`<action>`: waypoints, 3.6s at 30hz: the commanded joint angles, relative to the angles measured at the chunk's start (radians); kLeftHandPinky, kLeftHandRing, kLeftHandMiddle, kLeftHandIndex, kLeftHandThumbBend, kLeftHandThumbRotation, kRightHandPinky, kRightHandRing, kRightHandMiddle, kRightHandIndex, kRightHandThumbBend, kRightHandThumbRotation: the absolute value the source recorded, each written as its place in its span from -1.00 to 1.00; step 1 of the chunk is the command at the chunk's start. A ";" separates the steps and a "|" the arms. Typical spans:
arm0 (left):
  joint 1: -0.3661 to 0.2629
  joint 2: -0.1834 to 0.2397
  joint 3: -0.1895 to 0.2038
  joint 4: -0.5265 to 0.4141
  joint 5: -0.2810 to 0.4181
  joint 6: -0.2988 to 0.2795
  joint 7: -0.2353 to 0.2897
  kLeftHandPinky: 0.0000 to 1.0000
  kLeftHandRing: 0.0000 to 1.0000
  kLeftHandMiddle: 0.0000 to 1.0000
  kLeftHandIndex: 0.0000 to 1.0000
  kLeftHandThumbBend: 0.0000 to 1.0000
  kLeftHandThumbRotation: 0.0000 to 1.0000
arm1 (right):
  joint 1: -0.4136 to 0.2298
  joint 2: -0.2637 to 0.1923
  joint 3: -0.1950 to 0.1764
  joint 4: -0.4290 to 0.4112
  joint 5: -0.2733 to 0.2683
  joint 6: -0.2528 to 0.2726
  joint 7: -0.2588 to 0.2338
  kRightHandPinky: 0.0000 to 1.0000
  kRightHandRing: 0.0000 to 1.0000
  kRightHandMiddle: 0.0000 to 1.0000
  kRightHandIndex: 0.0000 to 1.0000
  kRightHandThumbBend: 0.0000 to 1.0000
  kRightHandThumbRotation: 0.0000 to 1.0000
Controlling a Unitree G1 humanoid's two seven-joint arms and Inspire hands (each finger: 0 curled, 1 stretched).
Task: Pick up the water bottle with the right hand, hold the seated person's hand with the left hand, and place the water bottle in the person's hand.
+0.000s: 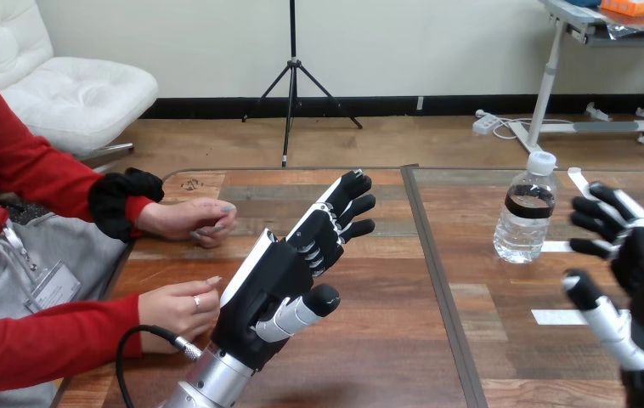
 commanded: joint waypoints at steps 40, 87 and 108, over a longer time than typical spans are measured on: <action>-0.034 -0.003 0.005 -0.016 -0.003 -0.002 0.009 0.79 0.91 0.95 0.92 1.00 0.55 | -0.107 -0.008 -0.010 0.032 -0.026 0.031 -0.054 0.21 0.49 0.55 0.58 1.00 0.39; -0.036 -0.003 0.004 -0.015 -0.004 -0.006 0.004 0.78 0.90 0.94 0.92 1.00 0.53 | -0.108 0.043 0.012 0.024 0.020 0.018 -0.074 -0.47 -0.32 -0.13 -0.10 1.00 -0.11; -0.032 -0.005 0.000 -0.019 0.004 -0.010 0.015 0.77 0.89 0.93 0.91 1.00 0.54 | -0.076 0.075 0.021 -0.038 -0.147 0.039 -0.213 -0.86 -0.78 -0.68 -0.72 0.44 -0.57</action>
